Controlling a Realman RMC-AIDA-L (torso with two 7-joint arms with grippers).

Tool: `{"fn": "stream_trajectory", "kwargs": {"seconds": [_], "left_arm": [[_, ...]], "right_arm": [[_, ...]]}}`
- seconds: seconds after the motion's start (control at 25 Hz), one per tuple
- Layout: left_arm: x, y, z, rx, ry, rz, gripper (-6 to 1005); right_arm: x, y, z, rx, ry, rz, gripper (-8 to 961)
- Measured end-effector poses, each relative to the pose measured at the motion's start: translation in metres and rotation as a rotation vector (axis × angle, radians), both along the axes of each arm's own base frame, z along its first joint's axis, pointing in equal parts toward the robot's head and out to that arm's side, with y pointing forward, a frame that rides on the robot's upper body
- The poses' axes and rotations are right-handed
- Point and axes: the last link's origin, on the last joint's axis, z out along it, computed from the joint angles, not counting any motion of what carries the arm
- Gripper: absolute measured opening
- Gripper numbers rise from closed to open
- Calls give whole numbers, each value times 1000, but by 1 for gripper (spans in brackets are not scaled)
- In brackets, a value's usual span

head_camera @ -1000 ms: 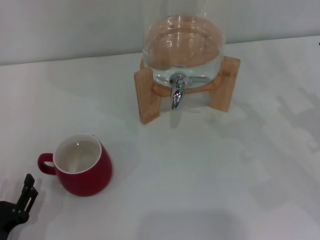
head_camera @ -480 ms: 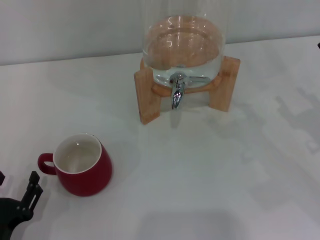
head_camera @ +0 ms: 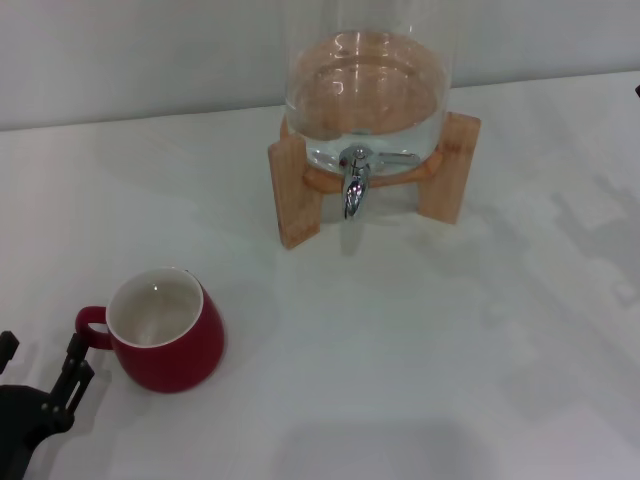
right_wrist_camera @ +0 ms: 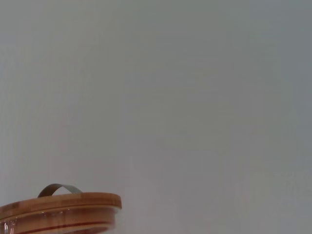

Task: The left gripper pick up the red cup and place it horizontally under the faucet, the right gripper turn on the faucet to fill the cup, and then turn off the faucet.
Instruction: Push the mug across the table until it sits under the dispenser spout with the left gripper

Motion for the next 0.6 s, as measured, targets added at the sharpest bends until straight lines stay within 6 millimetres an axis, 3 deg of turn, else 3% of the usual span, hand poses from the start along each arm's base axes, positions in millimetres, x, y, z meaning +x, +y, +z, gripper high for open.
{"fn": "stream_trajectory", "kwargs": {"seconds": [0.6], "left_arm": [[2, 8, 1, -11, 18, -27, 800]], "right_arm": [[-1, -1, 1, 4, 1, 9, 754]]}}
